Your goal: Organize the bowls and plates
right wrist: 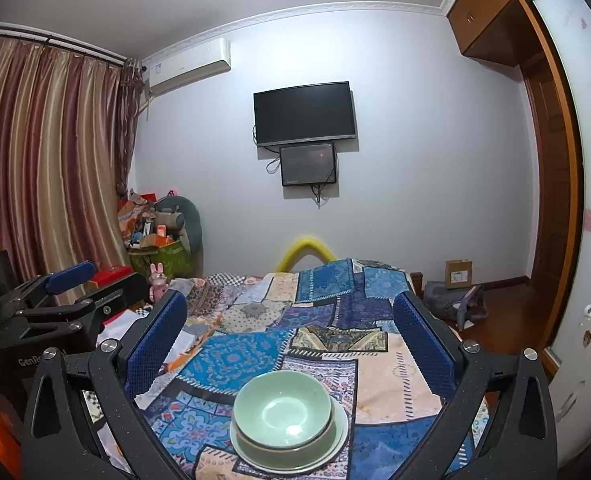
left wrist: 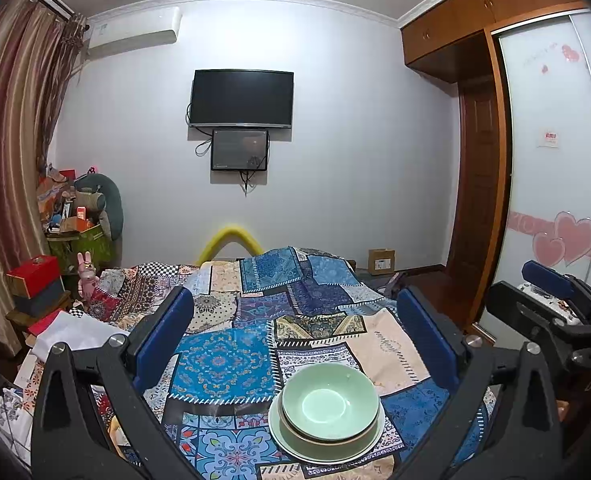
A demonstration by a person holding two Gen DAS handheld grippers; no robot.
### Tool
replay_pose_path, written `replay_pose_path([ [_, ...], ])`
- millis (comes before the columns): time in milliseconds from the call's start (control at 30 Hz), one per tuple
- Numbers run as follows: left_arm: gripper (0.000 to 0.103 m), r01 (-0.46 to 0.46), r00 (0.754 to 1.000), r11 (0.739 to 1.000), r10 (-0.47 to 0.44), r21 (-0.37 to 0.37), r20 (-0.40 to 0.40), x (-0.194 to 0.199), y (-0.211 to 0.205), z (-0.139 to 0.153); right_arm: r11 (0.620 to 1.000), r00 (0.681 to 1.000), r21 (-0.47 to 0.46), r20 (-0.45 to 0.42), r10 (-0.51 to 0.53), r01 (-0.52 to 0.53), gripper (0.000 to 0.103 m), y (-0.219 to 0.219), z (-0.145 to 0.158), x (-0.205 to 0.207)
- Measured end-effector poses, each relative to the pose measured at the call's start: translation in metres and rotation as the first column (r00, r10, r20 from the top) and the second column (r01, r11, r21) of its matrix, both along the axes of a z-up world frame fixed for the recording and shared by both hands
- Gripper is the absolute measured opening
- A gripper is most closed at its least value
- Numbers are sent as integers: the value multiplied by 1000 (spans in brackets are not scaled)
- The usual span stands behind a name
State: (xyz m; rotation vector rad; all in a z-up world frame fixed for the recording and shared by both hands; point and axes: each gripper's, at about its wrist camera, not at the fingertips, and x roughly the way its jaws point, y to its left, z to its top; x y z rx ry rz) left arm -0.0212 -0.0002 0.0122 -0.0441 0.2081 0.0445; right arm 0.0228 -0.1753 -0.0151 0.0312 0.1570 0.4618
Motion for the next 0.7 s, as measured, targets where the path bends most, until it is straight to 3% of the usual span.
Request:
replay_pose_path([
  [700, 103, 4, 1000, 1000, -4, 0, 1, 1, -1, -3, 1000, 1000, 2, -18, 3, -3, 103, -4, -2, 4],
])
